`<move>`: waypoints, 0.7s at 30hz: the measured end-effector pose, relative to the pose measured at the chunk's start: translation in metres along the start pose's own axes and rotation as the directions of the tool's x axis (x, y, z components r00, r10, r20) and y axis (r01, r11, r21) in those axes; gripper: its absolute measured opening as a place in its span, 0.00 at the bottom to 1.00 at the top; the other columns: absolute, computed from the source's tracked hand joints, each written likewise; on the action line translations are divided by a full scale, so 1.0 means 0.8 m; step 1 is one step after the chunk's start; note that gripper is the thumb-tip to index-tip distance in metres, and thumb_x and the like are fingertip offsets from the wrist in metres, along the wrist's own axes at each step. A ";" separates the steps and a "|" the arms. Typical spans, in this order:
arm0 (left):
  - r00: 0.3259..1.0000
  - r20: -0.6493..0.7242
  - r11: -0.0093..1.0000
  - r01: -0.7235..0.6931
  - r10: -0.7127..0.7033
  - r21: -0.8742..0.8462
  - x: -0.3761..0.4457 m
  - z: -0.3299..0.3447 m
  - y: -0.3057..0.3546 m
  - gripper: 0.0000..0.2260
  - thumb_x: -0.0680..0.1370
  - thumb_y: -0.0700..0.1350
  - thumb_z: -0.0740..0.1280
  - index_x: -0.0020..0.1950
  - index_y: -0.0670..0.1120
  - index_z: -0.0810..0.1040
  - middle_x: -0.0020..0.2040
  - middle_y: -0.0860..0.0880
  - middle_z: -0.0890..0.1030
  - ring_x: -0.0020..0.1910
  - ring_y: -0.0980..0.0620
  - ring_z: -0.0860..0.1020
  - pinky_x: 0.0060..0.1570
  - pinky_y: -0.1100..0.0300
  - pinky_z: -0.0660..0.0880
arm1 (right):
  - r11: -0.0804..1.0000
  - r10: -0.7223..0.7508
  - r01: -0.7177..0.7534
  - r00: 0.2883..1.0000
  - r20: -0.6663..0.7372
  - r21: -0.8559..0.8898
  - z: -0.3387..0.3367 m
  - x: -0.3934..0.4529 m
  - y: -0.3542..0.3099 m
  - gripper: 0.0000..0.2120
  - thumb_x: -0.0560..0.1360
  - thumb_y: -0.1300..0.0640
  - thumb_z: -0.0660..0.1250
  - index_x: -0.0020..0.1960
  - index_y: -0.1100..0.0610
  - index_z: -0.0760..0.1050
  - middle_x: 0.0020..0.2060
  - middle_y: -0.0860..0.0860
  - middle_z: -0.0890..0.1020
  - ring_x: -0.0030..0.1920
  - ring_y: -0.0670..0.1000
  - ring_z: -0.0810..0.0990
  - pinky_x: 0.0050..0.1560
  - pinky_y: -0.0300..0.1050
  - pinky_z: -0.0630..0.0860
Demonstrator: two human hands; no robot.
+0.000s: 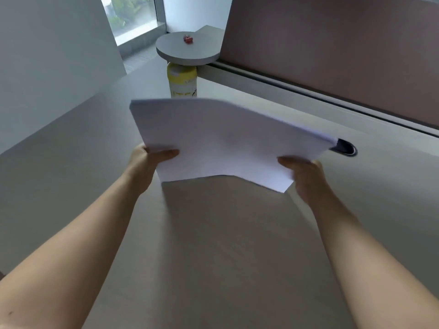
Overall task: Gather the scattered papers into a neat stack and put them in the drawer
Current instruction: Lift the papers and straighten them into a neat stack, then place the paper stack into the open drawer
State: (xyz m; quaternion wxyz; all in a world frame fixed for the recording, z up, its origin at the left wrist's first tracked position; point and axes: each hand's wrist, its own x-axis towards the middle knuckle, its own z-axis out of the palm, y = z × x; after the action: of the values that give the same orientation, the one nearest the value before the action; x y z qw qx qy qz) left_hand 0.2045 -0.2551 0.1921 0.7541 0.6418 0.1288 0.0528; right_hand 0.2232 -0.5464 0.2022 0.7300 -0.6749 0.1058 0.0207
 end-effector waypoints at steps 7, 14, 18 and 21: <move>0.999 -0.021 0.999 0.043 -0.043 -0.006 -0.001 -0.013 -0.033 0.14 0.61 0.34 0.69 0.42 0.47 0.77 0.30 0.60 0.84 0.33 0.62 0.82 0.37 0.69 0.77 | 0.992 0.104 -0.106 0.994 -0.021 -0.066 -0.010 0.014 0.041 0.17 0.68 0.73 0.66 0.28 0.55 0.80 0.20 0.40 0.80 0.31 0.43 0.79 0.38 0.33 0.72; 0.989 -0.141 0.999 0.031 -0.036 -0.037 0.003 -0.004 -0.052 0.12 0.67 0.28 0.67 0.39 0.46 0.76 0.26 0.61 0.82 0.33 0.62 0.80 0.41 0.71 0.76 | 0.996 0.052 -0.059 0.993 -0.109 -0.063 -0.006 0.018 0.058 0.24 0.70 0.71 0.65 0.21 0.51 0.80 0.17 0.38 0.77 0.23 0.36 0.75 0.29 0.28 0.69; 0.986 -0.136 0.993 0.107 -0.100 0.041 -0.011 -0.002 -0.068 0.13 0.72 0.29 0.65 0.43 0.48 0.74 0.36 0.56 0.81 0.41 0.55 0.76 0.46 0.66 0.74 | 0.984 0.126 -0.135 0.989 -0.078 -0.114 -0.014 0.007 0.080 0.12 0.71 0.69 0.64 0.33 0.55 0.76 0.20 0.40 0.79 0.34 0.49 0.73 0.40 0.42 0.68; 0.978 -0.194 0.990 0.092 -0.071 0.103 -0.016 0.005 -0.054 0.11 0.73 0.30 0.64 0.51 0.42 0.76 0.37 0.54 0.80 0.39 0.55 0.73 0.42 0.65 0.73 | 0.979 0.109 -0.113 0.994 -0.030 -0.169 -0.014 -0.002 0.072 0.05 0.71 0.66 0.64 0.43 0.60 0.78 0.30 0.48 0.77 0.39 0.49 0.72 0.38 0.41 0.67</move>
State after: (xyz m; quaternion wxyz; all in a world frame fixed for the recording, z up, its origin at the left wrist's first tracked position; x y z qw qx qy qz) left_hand 0.1893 -0.2694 0.1517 0.7030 0.6690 0.2292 0.0756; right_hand 0.2101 -0.5522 0.1455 0.6664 -0.7279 0.1485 0.0636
